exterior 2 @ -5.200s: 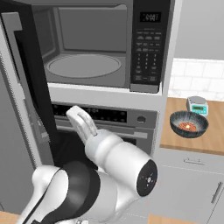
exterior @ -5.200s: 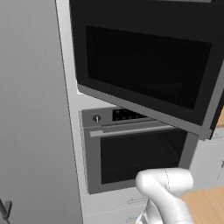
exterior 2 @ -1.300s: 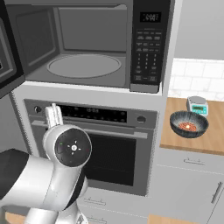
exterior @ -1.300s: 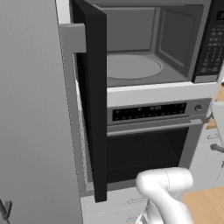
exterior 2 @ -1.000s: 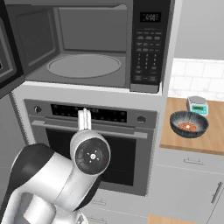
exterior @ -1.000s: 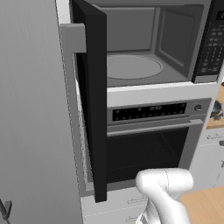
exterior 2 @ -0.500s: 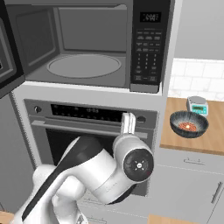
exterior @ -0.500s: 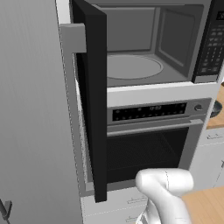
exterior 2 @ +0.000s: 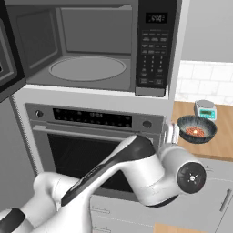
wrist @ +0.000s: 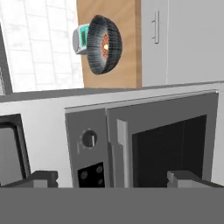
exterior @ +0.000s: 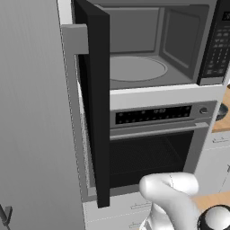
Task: Open the microwave, place the bowl with waffle inside the microwave, then close the microwave door and turn it on.
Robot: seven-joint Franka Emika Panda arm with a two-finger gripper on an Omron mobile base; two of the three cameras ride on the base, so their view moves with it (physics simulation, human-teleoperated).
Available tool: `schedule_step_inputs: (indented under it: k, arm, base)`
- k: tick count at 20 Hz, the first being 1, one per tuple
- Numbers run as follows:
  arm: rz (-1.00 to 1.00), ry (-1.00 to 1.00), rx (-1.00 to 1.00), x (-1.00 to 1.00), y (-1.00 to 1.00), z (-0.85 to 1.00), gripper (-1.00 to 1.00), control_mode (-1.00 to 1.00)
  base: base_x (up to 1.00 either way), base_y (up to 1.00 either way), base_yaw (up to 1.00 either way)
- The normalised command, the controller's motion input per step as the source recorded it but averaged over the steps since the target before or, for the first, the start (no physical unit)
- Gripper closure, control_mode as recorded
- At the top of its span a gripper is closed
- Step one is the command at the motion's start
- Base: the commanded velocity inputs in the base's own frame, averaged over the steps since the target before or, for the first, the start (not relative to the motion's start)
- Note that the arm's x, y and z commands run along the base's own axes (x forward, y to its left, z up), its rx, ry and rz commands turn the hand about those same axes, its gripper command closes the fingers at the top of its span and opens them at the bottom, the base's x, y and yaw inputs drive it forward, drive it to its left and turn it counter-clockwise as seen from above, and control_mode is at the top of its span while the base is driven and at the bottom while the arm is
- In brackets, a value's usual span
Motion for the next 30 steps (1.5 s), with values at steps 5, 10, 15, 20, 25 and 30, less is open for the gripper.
schedule_step_inputs:
  k: [5, 10, 15, 20, 25, 30]
  arm:
    - [0.19, 0.0, 0.0, 0.55, -0.71, -0.14, -1.0, -1.0]
    - [0.24, 0.0, 0.0, 0.54, -0.29, -0.28, -1.0, -1.0]
    - [0.19, -0.03, 0.0, 0.34, -0.05, -0.44, -1.0, -1.0]
    - [0.04, -0.03, -0.01, 0.18, -0.02, -0.42, -1.0, -1.0]
    - [0.0, 0.0, -0.06, 0.26, 0.0, -0.18, -1.0, -1.0]
    - [-0.05, 0.0, -0.09, 0.32, 0.06, -0.21, -1.0, -1.0]
  base:
    - [0.0, 0.0, 0.0]
    - [0.0, 0.0, 0.0]
    - [0.0, 0.0, 0.0]
    - [0.0, 0.0, 0.0]
    - [0.0, 0.0, 0.0]
    - [0.0, 0.0, 0.0]
